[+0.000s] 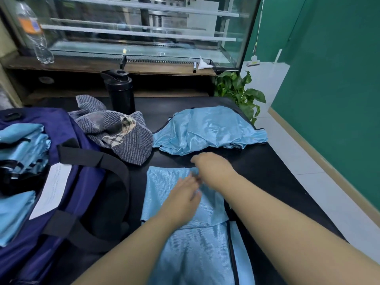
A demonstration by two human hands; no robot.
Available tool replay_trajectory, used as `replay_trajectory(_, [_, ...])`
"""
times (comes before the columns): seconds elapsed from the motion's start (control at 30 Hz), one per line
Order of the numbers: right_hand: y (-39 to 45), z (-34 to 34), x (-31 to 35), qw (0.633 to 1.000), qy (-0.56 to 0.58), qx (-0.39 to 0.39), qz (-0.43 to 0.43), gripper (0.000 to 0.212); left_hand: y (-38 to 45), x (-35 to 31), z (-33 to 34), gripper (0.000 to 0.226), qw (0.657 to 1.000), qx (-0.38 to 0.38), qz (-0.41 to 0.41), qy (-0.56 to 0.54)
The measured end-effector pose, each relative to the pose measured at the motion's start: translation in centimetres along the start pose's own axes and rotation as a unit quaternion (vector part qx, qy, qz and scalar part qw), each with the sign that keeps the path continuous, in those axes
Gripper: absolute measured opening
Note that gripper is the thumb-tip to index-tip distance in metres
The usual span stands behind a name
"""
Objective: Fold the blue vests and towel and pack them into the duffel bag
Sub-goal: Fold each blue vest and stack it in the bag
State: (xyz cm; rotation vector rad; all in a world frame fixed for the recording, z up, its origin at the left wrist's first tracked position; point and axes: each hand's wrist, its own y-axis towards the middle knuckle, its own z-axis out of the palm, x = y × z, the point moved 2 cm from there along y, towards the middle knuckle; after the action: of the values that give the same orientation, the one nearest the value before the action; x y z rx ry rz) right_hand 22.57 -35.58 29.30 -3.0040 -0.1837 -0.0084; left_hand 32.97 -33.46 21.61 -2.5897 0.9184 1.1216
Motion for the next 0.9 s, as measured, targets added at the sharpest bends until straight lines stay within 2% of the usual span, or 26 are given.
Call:
replay_trajectory(0.07, [0.4,0.7,0.1,0.997,-0.052,0.049,0.023,0.033,-0.1,0.2,-0.7,0.05,0.992,-0.054,-0.058,-0.094])
replay_trajectory(0.17, [0.7,1.1,-1.1,0.991,-0.057,0.087,0.079,0.034,0.1,0.5,-1.4,0.049,0.984,-0.058,-0.136,-0.1])
replay_trajectory(0.3, [1.2,0.6,-3.0,0.987,-0.036,0.106,0.119,0.033,1.7,1.5,-3.5,0.034,0.979,-0.022,-0.186,0.081])
replay_trajectory(0.4, [1.4,0.7,-4.0,0.981,-0.01,0.15,0.124,0.029,2.3,2.7,-5.9,0.031,0.95,0.048,-0.214,0.223])
replay_trajectory(0.53, [1.9,1.0,-4.5,0.971,-0.031,0.199,0.127,0.037,3.4,3.4,-8.8,0.032,0.918,0.12,-0.229,0.3])
replay_trajectory(0.63, [1.9,0.9,-4.3,0.973,-0.067,0.191,0.111,0.036,4.3,3.7,-10.2,0.035,0.892,0.174,-0.2,0.366])
replay_trajectory(0.73, [1.6,0.5,-4.2,0.976,-0.124,0.159,0.085,0.034,4.3,4.4,-11.0,0.02,0.908,0.195,-0.186,0.32])
replay_trajectory(0.83, [1.5,0.4,-4.6,0.979,-0.139,0.139,0.061,0.035,3.9,4.8,-11.6,0.031,0.95,0.173,-0.161,0.206])
replay_trajectory(0.9, [1.4,0.6,-5.1,0.984,-0.114,0.126,0.047,0.026,3.6,4.7,-12.2,0.032,0.966,0.135,-0.148,0.162])
